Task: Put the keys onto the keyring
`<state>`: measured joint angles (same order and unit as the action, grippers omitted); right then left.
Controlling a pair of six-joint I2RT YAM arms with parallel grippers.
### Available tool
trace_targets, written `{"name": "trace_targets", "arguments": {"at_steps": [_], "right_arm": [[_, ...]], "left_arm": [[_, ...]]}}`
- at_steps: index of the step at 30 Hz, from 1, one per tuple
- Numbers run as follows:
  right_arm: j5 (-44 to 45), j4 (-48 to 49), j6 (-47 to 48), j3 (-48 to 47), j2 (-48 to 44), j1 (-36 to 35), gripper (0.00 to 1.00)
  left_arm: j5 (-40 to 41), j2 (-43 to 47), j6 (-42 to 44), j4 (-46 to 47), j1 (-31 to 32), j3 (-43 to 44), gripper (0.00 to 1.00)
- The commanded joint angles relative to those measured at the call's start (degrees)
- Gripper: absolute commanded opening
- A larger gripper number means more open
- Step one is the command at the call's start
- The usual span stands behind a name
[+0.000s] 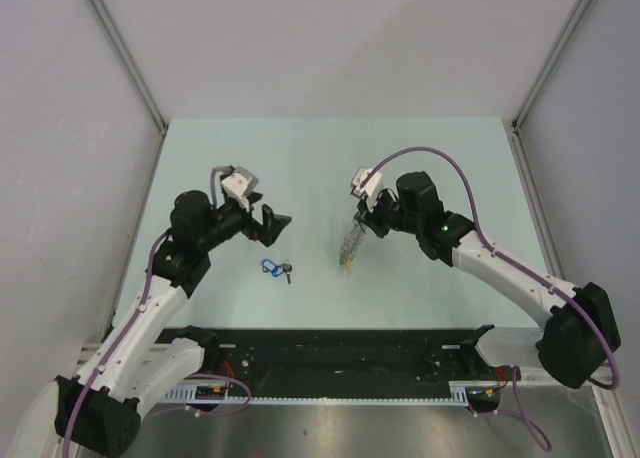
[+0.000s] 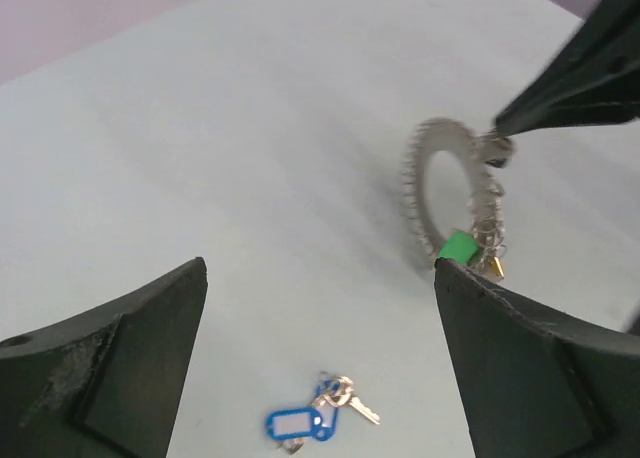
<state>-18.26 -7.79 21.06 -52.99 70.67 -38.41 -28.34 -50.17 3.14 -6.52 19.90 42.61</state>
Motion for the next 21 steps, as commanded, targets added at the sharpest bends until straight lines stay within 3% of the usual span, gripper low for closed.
{"name": "trace_targets", "arguments": {"at_steps": [1,2,11,21], "right_arm": [[4.11,9.00,-3.12,-6.67,4.90,6.41,0.00],[4.20,9.89,-3.74,-7.56,6.30,7.64,0.00],[8.33,23.34,-11.13,-13.37,19.58,17.05,0.00],[0.43,7.45,-18.14,-9.95,22.14,17.85,0.00]], "left_arm": [[19.97,5.42,-8.40,4.41,-4.60,-2.53,1.00],[25.12,5.96,-8.76,4.15,-5.04,-2.71,1.00],[41.68,10.17,-4.19,2.92,-5.66,-3.23,1.00],[46.18,13.70,-1.47,4.59,-5.66,-4.82,1.00]]}}
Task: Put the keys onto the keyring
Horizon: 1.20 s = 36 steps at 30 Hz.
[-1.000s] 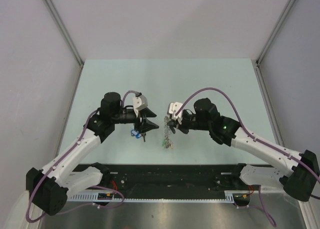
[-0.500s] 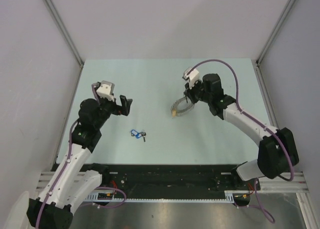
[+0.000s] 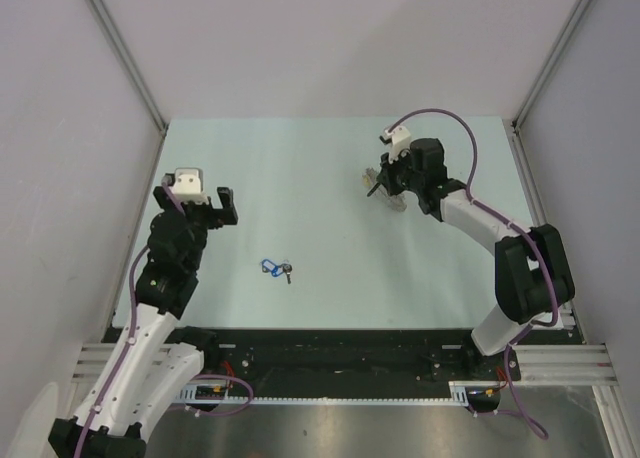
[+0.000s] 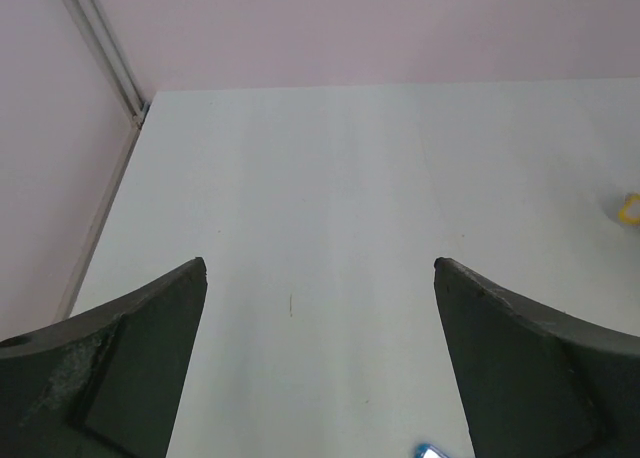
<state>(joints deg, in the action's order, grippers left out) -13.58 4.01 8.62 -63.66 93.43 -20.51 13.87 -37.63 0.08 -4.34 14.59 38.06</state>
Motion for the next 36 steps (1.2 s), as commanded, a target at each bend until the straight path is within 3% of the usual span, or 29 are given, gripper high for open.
{"name": "trace_targets", "arguments": {"at_steps": [1,7,8,10,12,13,14,16,17,28,36], "right_arm": [[-4.95,-5.93,-8.33,2.99,-0.79,-0.05,0.00],[-6.28,-4.89,-14.86,10.57,-2.81,-0.14,0.01],[-6.37,-5.24,-15.91,11.18,-2.99,-0.05,0.13],[-6.80,-5.77,-16.70,11.19,-3.86,-0.05,0.22],[-6.55,-6.47,-18.11,11.19,-6.31,0.12,0.40],[-5.59,-6.73,-18.55,11.19,-7.72,0.12,0.51],[-2.79,-7.52,-18.90,11.19,-9.04,0.30,0.71],[0.73,-8.40,-19.08,11.27,-14.03,0.65,0.82],[4.41,-9.62,-18.99,11.28,-15.80,0.74,0.99],[39.83,-18.86,-21.27,11.80,-45.16,1.09,1.00],[39.08,-19.57,-14.44,18.39,-71.50,0.47,1.00]], "left_arm": [[4.32,1.50,1.85,2.58,-0.35,-0.36,1.00],[5.64,3.78,1.86,4.08,-0.35,-1.59,1.00],[5.56,4.05,2.03,4.07,-0.35,-1.94,1.00],[5.38,4.66,2.64,4.07,-0.35,-1.94,1.00],[5.64,4.84,3.26,4.07,-0.35,-1.94,1.00],[5.90,4.93,3.26,4.16,-0.35,-1.94,1.00],[6.08,5.11,3.52,4.08,-0.35,-1.85,1.00],[6.61,5.54,3.70,4.08,-0.35,-1.94,1.00],[6.70,5.81,3.79,4.07,-0.35,-1.94,1.00],[8.80,9.94,4.32,4.07,-0.35,-1.85,1.00],[9.34,16.79,3.09,3.72,-0.35,-3.78,1.00]]}}
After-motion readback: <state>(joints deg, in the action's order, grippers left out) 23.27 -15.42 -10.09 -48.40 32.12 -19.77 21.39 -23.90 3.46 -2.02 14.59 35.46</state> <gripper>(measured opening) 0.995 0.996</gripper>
